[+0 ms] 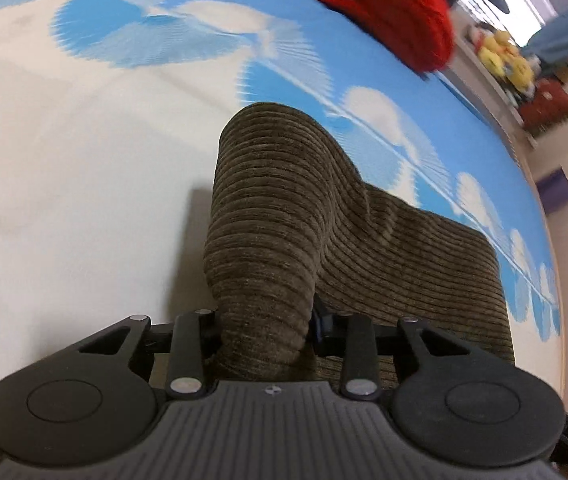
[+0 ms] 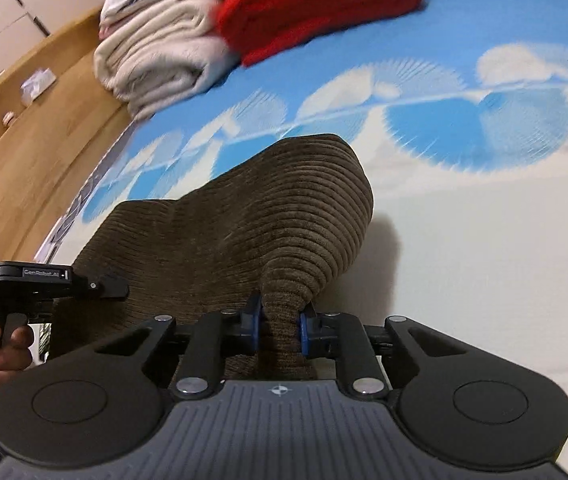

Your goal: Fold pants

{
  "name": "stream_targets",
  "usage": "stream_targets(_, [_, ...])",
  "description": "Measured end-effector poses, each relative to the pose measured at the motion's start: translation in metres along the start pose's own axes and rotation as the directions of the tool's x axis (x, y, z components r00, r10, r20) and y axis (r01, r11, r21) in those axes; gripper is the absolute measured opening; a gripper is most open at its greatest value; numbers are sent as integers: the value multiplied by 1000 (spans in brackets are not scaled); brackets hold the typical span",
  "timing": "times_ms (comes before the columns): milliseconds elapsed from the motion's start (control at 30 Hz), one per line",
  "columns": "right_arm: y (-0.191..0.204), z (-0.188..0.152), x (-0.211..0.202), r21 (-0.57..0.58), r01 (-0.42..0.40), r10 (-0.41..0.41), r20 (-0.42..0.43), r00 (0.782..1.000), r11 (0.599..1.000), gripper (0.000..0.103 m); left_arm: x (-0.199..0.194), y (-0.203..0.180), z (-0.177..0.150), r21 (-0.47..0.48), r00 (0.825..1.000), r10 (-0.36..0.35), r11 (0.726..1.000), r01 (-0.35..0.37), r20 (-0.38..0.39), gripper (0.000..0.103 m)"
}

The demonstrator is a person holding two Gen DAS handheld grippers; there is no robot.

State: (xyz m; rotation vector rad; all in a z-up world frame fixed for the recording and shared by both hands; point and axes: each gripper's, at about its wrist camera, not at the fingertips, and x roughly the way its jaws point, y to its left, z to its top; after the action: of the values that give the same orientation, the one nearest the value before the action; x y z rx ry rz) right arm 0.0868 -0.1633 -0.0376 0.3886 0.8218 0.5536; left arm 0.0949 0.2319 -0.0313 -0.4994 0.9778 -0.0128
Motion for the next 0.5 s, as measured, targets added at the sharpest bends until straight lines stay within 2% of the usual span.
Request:
stream_targets(233, [-65, 26, -53, 16, 105, -106, 98, 990, 994, 17, 33, -104, -4, 60, 990, -141, 988, 139, 24, 33])
stream_targets(300, [-82, 31, -73, 10, 141, -140, 148, 979, 990, 17, 38, -129, -10, 97, 979, -202, 975, 198, 35, 30])
stream_targets(367, [-100, 34, -96, 9, 190, -187, 212, 959, 982, 17, 45, -149, -13, 132, 969, -243, 963, 235, 47, 30])
stream_targets(400, [-108, 34, -104, 8, 220, -216, 238, 947, 975, 17, 50, -155, -14, 138, 971, -234, 964, 226, 46, 38])
stream_targets(433, [-118, 33, -110, 0, 267, -258, 259, 931, 964, 20, 54, -160, -16, 144, 978, -200, 971, 191, 54, 40])
stream_targets(467, [-127, 33, -110, -6, 323, -310, 262, 914, 946, 29, 56, -164, -17, 160, 987, -135, 980, 120, 87, 38])
stream_targets(500, [-136, 33, -109, -2, 401, -388, 251, 887, 916, 32, 53, -168, -20, 184, 989, -70, 982, 45, 130, 35])
